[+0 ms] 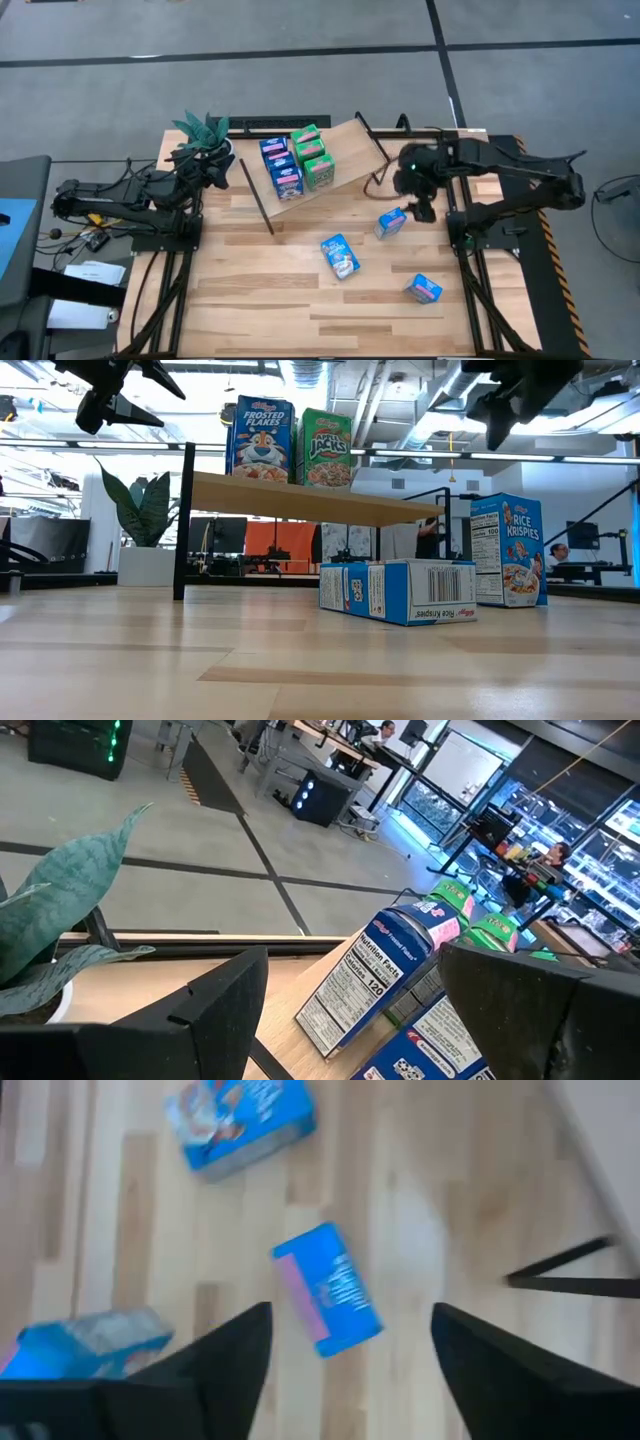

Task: Stack cereal on shelf
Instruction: Put the top right light blue cereal box on the shelf

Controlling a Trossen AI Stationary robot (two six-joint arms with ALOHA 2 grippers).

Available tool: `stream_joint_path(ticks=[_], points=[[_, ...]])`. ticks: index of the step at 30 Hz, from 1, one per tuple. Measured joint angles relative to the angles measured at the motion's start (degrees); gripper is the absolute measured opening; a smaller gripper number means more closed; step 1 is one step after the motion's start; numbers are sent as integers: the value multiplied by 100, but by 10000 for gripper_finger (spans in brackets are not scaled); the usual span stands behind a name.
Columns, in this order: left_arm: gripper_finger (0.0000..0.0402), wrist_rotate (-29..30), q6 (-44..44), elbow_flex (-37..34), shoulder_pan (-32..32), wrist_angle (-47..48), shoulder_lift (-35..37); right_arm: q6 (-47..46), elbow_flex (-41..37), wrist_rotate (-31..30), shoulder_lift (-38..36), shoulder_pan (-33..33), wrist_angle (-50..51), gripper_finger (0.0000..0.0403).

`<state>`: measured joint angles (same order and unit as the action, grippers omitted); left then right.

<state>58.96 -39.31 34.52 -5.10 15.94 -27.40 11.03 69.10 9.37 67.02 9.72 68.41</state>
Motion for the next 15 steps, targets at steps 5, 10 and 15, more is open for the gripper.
stream_joint_path(ticks=[5,10,15], points=[[283,-2,2,0,0,0,1,33,0,-295,305,-519,28,318],[283,-4,2,0,0,0,0,236,0,-629,719,-744,151,326],[283,-11,3,0,0,2,0,121,0,-636,1149,-833,353,363]])
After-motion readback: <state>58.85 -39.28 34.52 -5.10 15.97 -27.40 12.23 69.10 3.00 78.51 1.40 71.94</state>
